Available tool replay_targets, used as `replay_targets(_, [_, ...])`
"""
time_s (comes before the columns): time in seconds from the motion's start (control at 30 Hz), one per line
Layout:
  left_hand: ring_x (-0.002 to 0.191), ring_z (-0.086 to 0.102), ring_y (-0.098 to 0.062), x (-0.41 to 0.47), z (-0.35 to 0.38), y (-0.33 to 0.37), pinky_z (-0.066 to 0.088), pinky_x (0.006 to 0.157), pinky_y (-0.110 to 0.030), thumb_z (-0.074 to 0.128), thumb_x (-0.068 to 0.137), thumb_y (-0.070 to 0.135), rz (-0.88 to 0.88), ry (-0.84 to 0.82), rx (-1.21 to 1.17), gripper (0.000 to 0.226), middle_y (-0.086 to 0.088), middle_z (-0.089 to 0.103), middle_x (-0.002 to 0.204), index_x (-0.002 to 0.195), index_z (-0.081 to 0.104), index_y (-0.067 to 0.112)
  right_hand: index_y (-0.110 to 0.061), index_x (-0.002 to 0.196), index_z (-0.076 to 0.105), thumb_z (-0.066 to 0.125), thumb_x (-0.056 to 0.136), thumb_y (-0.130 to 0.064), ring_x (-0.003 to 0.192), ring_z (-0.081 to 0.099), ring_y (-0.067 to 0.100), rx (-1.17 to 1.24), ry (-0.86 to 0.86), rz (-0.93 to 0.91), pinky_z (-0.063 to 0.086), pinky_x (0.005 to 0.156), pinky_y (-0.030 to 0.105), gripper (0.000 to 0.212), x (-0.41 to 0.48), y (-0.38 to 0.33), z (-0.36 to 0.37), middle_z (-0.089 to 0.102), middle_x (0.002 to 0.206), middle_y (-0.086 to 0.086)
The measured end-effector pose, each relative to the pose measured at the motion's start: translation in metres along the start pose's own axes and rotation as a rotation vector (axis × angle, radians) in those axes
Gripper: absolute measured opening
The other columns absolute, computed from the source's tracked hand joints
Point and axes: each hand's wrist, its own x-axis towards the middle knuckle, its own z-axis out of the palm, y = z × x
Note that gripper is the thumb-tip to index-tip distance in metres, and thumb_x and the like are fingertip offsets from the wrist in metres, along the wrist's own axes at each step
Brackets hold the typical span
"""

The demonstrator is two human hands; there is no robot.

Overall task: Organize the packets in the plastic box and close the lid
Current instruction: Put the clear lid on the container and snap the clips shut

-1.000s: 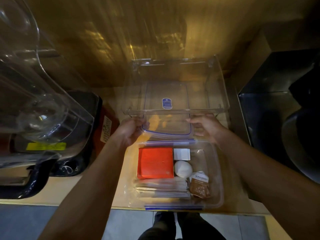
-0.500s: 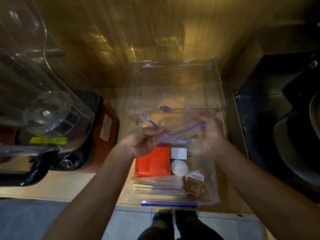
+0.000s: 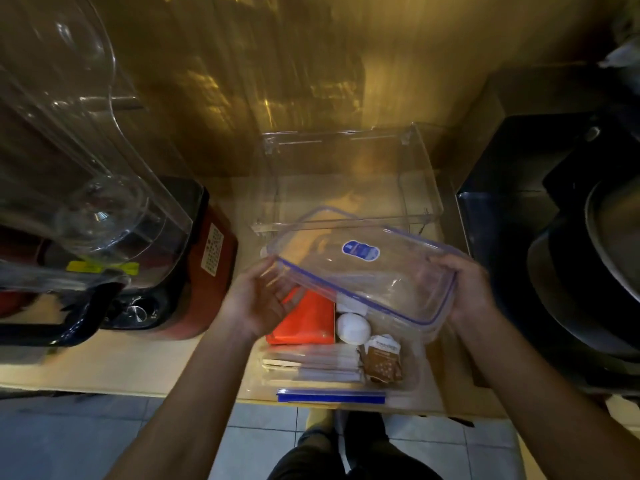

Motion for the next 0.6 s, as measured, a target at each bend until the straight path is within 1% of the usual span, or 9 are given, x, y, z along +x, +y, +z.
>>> replay_targets(0.07, [0.08,0.054,-0.015,-0.002,-0.015,0.01,0.044,0.082,-0.035,0.047,0.09,0.034,0.018,-0.013,0.005,0.027,-0.004,0.059,0.09,0.091,0.062,0.011,0.004,0.101,0.062,0.053,0.074,0.002,0.071,0.067,0.024,-0.029,-0.103,-0.005,0.053,0.064,0.032,0.028,-0.005,0.0,-0.007,0.063,0.088,0.015])
replay_targets(0.13, [0.086,0.06,-0.019,-0.008,-0.027,0.018,0.046,0.085,-0.036,0.05,0.087,0.039,-0.011,-0.114,0.044,0.037,-0.007,0.066,0.094,0.102,0.064,0.008,-0.001,0.089,0.063,0.056,0.064,0.002,0.069,0.065,0.024,-0.056,-0.215,-0.008,0.054,0.063,0.033,0.026,-0.01,0.0,-0.009,0.062,0.085,0.014])
replay_targets(0.2, [0.08,0.064,-0.017,-0.012,-0.032,0.02,0.055,0.074,-0.032,0.059,0.08,0.034,-0.014,-0.128,0.214,0.035,-0.006,0.069,0.086,0.104,0.063,0.009,-0.006,0.089,0.066,0.056,0.065,0.0,0.071,0.065,0.024,-0.109,-0.326,-0.013,0.052,0.066,0.034,0.027,-0.013,0.002,-0.006,0.065,0.083,0.012])
replay_targets(0.27, [0.073,0.063,-0.016,-0.012,-0.032,0.013,0.056,0.061,-0.026,0.067,0.076,0.025,0.093,-0.019,0.49,0.03,-0.005,0.069,0.08,0.101,0.065,0.009,-0.012,0.086,0.069,0.056,0.074,0.003,0.067,0.067,0.019,-0.181,-0.312,-0.064,0.052,0.065,0.031,0.023,-0.011,0.004,-0.002,0.069,0.078,0.006])
replay_targets(0.37, [0.069,0.065,-0.015,-0.013,-0.035,-0.005,0.054,0.058,-0.025,0.069,0.08,0.015,0.372,0.223,0.649,0.013,-0.005,0.069,0.075,0.09,0.067,0.008,-0.01,0.101,0.066,0.061,0.08,0.001,0.084,0.067,0.024,-0.294,-0.141,-0.175,0.054,0.074,0.035,0.024,-0.006,0.007,0.003,0.072,0.092,0.008])
replay_targets(0.47, [0.063,0.063,-0.005,-0.015,-0.046,-0.017,0.05,0.059,-0.024,0.068,0.08,0.021,0.566,0.3,0.773,0.007,0.007,0.07,0.065,0.084,0.07,0.015,-0.011,0.119,0.06,0.064,0.08,-0.004,0.098,0.065,0.027,-0.422,-0.126,-0.212,0.054,0.078,0.037,0.04,-0.006,0.016,0.0,0.066,0.114,0.013])
replay_targets(0.5, [0.072,0.065,-0.005,-0.014,-0.048,-0.02,0.052,0.067,-0.027,0.068,0.081,0.023,0.598,0.307,0.805,0.008,0.007,0.073,0.076,0.086,0.07,0.017,-0.014,0.123,0.058,0.065,0.08,-0.006,0.101,0.064,0.026,-0.456,-0.134,-0.204,0.054,0.081,0.038,0.044,-0.007,0.02,-0.002,0.065,0.118,0.011])
replay_targets(0.53, [0.091,0.064,-0.011,-0.012,-0.049,-0.022,0.049,0.083,-0.03,0.068,0.082,0.024,0.622,0.334,0.844,0.017,0.0,0.072,0.101,0.098,0.069,0.017,-0.017,0.126,0.055,0.066,0.08,-0.008,0.103,0.064,0.025,-0.471,-0.137,-0.187,0.054,0.083,0.04,0.048,-0.009,0.025,-0.005,0.063,0.12,0.009])
replay_targets(0.6, [0.121,0.048,-0.02,-0.008,-0.047,-0.024,0.032,0.098,-0.026,0.066,0.084,0.026,0.669,0.425,0.983,0.046,-0.01,0.05,0.136,0.124,0.054,0.007,-0.02,0.131,0.052,0.067,0.08,-0.011,0.104,0.063,0.025,-0.429,-0.125,-0.145,0.055,0.082,0.04,0.053,-0.012,0.033,-0.009,0.062,0.123,0.008])
